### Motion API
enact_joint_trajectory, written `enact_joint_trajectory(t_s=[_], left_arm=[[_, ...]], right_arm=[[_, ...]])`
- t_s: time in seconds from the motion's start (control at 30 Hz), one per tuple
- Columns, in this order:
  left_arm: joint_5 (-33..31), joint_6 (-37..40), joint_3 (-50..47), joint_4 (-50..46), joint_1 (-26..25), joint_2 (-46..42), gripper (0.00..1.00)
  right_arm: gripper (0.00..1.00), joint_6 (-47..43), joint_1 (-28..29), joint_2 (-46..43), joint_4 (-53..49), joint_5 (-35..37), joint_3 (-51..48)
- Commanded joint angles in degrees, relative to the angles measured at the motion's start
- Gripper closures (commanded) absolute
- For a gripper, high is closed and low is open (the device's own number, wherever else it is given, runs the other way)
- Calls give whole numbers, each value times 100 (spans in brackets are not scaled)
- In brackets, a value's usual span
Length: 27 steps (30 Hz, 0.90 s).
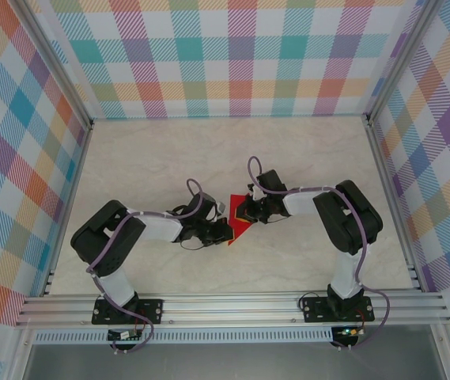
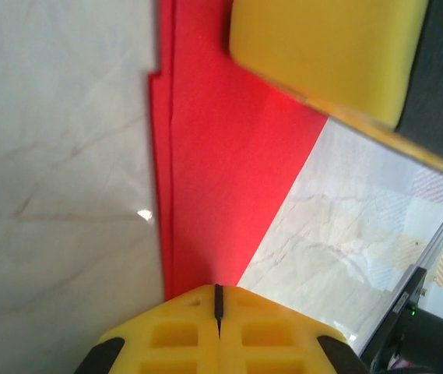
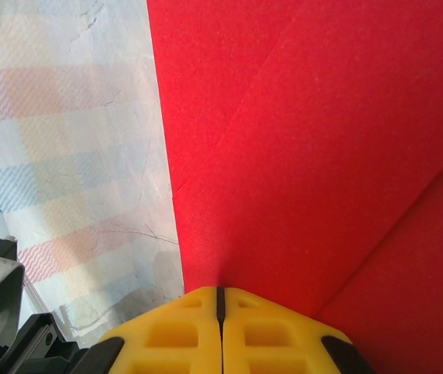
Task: Fold a paper plane with a square sheet of paper (pick it up from the middle)
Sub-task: Fourth fold the wing at the center of the table.
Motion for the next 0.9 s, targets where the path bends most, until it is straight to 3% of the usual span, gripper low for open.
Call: enact_joint_trajectory(t_s=[0.0,0.2,0.57,0.87], left_arm=[[185,122,-335,-854,11,-4,95],[352,373,-373,-1310,-22,-185,94],[-512,414,161,-1995,-24,-1426,94],[-470,454,1145,-1793,-16,-420,94]], right_arm=[[94,-71,0,263,-540,733,-190],[94,-56,0,263,-582,742,-173],[94,-18,0,277,-595,711,-120],[93,99,0,237,-566,622,-53]])
